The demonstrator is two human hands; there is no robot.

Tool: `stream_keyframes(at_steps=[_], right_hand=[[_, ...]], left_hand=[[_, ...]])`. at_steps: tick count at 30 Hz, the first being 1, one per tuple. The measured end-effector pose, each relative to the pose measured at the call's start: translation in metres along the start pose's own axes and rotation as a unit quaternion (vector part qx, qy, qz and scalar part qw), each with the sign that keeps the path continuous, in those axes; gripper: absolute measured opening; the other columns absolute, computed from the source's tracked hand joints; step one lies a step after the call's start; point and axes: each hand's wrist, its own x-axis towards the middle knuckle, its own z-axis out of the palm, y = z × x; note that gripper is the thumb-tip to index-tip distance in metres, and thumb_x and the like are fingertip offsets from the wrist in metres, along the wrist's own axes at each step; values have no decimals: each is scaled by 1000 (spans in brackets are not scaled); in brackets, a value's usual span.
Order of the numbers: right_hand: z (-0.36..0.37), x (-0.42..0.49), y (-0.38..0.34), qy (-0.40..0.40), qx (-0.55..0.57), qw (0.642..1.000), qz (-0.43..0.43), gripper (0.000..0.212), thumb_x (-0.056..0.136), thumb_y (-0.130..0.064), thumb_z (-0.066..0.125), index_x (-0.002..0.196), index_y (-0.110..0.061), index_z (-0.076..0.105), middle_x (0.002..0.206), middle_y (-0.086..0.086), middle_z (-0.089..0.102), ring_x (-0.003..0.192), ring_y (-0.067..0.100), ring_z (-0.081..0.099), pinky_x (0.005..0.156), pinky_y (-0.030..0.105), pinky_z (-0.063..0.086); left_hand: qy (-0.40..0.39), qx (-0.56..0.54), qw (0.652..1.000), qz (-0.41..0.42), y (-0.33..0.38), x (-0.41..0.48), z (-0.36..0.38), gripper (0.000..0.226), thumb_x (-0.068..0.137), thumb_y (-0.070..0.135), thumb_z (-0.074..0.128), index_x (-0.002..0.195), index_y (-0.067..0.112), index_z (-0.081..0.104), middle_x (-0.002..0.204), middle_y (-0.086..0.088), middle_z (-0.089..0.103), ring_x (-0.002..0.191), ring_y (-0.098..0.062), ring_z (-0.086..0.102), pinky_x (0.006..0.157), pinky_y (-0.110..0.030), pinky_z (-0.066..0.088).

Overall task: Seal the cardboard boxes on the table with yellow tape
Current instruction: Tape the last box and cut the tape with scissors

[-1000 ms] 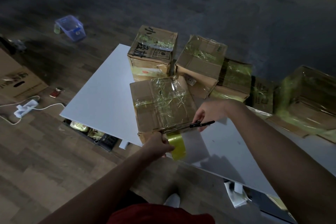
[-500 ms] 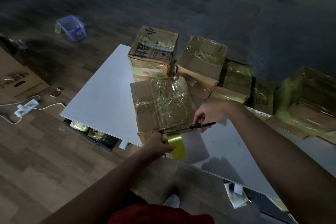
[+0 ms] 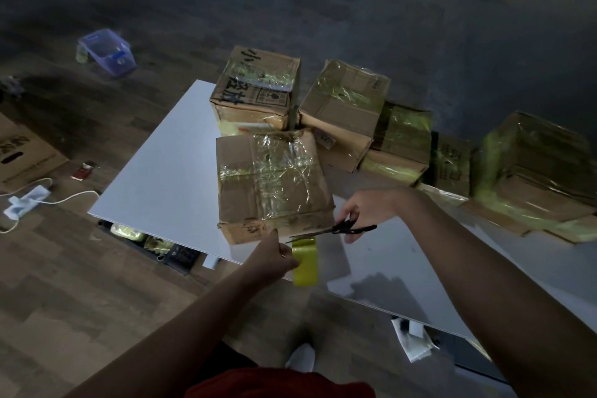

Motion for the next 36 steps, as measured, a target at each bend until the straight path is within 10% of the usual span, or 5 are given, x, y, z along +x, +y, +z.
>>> stream_keyframes(at_steps=[9, 16, 22, 27, 36], right_hand=[[26, -42, 71, 123, 37, 983, 133, 40, 72, -55, 76, 103, -32, 66, 90, -12, 62, 83, 9, 58, 66, 26, 44], [108, -33, 106, 209, 63, 946, 240, 43, 84, -46, 66, 112, -14, 59, 109, 7, 64, 98, 26, 60, 75, 30, 46], [153, -5, 95, 280, 52, 921, 267, 37, 92, -39, 54, 117, -13, 52, 117, 9, 58, 108, 28, 59, 82, 31, 45], [150, 6, 87, 296, 17, 914, 276, 29, 95, -32, 50, 117, -13, 50, 116, 7, 59, 107, 27, 59, 82, 33, 43], [102, 8, 57, 407, 78, 877, 244, 24, 96, -15, 40, 111, -11, 58, 114, 12, 61, 105, 32, 58, 79, 34, 45]], left_hand=[[-25, -88, 995, -24, 29, 15, 50, 17, 85, -6, 62, 101, -1, 58, 76, -7, 58, 64, -15, 55, 49, -17, 47], [-63, -169, 981, -68, 45, 41, 92, 31, 88, -13, 44, 111, 3, 59, 84, -15, 57, 64, -19, 51, 43, -19, 41], [-41, -156, 982, -97, 42, 61, 103, 36, 91, -7, 42, 122, 1, 59, 114, -19, 63, 83, -25, 59, 79, -37, 53], [-21, -29, 997, -67, 41, 58, 101, 27, 90, 0, 45, 113, 0, 58, 124, -23, 59, 111, -37, 58, 96, -46, 49], [-4, 232, 959, 164, 69, 26, 76, 17, 91, 13, 45, 90, 10, 62, 97, -11, 68, 91, -29, 63, 74, -31, 46]])
